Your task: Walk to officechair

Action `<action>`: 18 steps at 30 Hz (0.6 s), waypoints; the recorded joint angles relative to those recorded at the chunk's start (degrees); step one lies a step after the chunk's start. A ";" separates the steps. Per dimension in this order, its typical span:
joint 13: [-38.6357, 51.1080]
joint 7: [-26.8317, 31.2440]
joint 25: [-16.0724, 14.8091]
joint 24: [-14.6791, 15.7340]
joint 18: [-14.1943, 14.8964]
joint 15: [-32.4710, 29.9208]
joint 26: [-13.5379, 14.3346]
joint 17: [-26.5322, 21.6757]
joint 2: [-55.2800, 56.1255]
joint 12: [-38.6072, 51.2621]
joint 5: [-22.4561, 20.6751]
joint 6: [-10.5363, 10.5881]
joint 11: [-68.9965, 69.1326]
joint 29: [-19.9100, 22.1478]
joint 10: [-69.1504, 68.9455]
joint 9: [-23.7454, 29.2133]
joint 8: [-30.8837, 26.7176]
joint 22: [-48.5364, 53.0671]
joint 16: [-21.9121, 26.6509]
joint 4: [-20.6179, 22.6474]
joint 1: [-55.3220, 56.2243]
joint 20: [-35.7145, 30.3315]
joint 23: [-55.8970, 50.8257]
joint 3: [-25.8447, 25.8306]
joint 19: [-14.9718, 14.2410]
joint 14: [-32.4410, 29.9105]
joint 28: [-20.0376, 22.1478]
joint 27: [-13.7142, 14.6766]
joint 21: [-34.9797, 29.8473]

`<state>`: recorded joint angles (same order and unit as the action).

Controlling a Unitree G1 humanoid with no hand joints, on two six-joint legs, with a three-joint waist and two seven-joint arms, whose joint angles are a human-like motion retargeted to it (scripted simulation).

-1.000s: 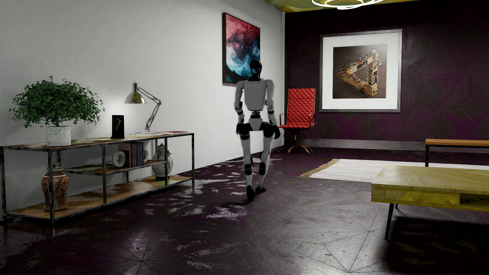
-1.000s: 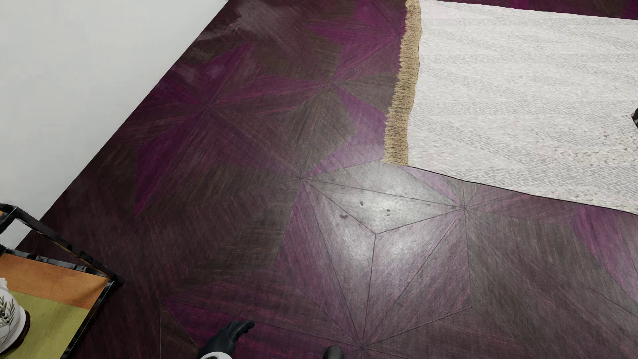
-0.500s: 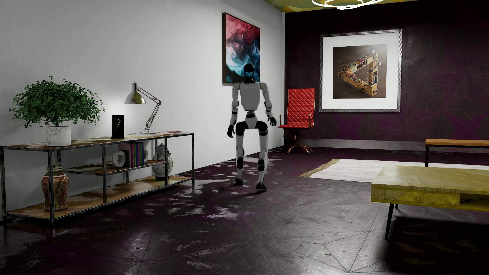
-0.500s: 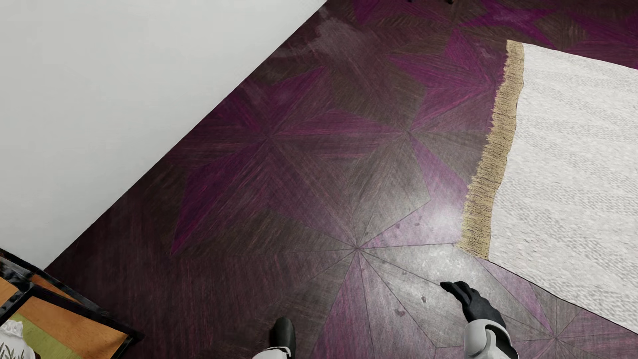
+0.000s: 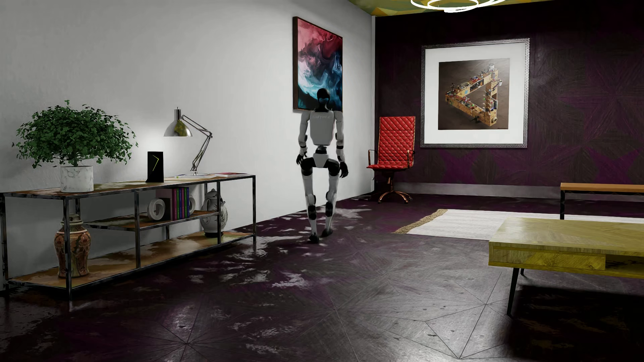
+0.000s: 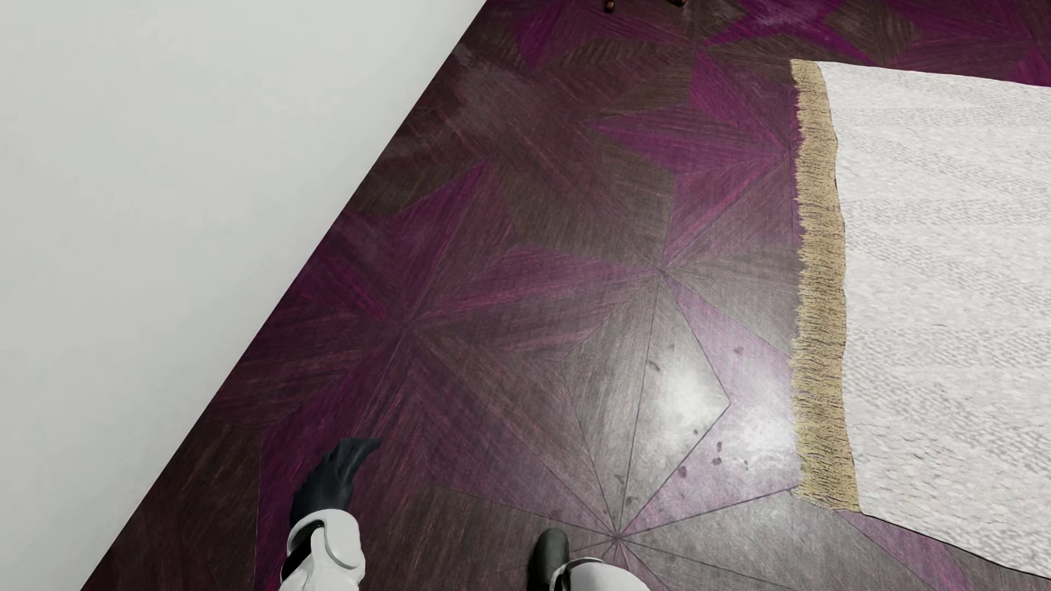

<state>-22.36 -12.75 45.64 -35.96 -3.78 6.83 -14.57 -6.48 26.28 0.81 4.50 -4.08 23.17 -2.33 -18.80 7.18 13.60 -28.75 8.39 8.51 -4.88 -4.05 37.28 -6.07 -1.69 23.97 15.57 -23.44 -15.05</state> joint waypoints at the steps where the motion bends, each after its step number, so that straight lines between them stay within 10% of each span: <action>1: -0.60 0.61 0.83 0.83 0.08 -1.37 0.00 -0.07 -0.41 0.58 -1.38 0.33 -8.23 -0.79 1.00 -0.35 3.92 0.87 0.36 0.32 -1.97 -0.57 1.03 0.07 -2.79 0.54 -0.05 -0.02 -0.54; 2: -1.02 1.04 1.65 1.78 0.16 -0.50 -0.15 -0.47 -0.50 0.78 -1.73 0.64 -11.22 -1.69 1.17 -0.59 8.14 1.26 0.28 0.66 -3.76 -0.86 1.72 0.19 -7.08 1.31 -0.07 -0.11 -0.98; 3: -1.28 1.60 1.82 2.46 0.17 -2.44 -0.53 -0.63 -0.50 0.52 -1.35 1.00 -9.24 -2.05 0.70 -0.71 10.65 1.15 -0.02 0.77 -5.65 -1.12 1.90 0.19 -4.82 1.73 0.12 -0.12 -0.76; 5: -1.71 4.10 1.46 2.24 1.19 -4.87 -1.98 0.15 -4.19 -1.06 -2.36 2.09 -8.58 -1.46 -1.81 -1.11 13.39 -1.24 -0.79 -1.06 -8.74 -3.15 1.56 -0.33 11.17 -0.18 -0.34 -0.39 1.45; 6: -1.46 5.31 0.93 2.27 1.96 -4.33 -2.92 0.95 -6.67 -2.33 -3.33 3.01 -8.41 -0.32 -6.18 -1.24 14.60 -3.34 -1.27 -3.00 -8.64 -4.30 1.37 -0.62 14.11 -3.33 -0.58 -0.91 3.62; 9: 3.28 11.37 0.79 -0.96 17.53 2.64 -6.76 3.20 -13.01 -6.94 -5.97 5.54 -5.24 2.49 -36.80 -0.60 18.12 -12.40 -0.07 -9.59 3.28 -13.12 2.80 -1.45 13.50 -21.06 -7.50 -3.12 10.00; 11: 8.08 12.34 0.42 -4.58 18.51 5.92 -5.58 3.99 -18.19 -8.77 -7.60 6.35 -5.89 4.35 -54.38 -0.07 19.53 -16.17 2.60 -14.74 14.30 -21.34 0.44 -1.53 12.46 -24.50 -17.69 -2.63 13.66; 14: 14.00 12.72 -0.06 -0.66 4.29 10.07 -9.00 2.99 -23.72 -13.76 -9.40 7.14 -5.16 8.58 -59.23 0.40 16.36 -16.58 0.66 -18.47 27.62 -12.68 -4.43 1.57 10.36 -18.46 -10.70 2.65 14.86; 16: 16.69 12.94 -0.99 2.25 3.17 12.68 -10.06 0.84 -26.54 -16.79 -9.66 7.05 -3.37 8.73 -50.22 0.52 13.15 -16.75 -2.83 -16.51 33.35 -4.74 -9.81 3.76 8.75 -14.52 -1.42 5.54 11.41; 18: 18.25 12.81 -3.31 0.77 3.78 15.43 -9.45 -1.21 -29.04 -18.28 -10.07 6.79 -1.82 8.99 -33.05 0.46 10.37 -18.00 -3.78 -14.29 35.86 -5.31 -14.89 4.93 7.26 -15.07 -2.65 8.09 7.93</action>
<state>-4.11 0.05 42.32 -35.18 0.00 22.27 -24.02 -7.68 -2.76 -17.47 -5.56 2.71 21.34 6.67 -51.86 7.64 23.97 -46.75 4.61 -5.78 30.98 -9.36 22.39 -1.14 5.56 8.90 12.93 -15.35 -7.11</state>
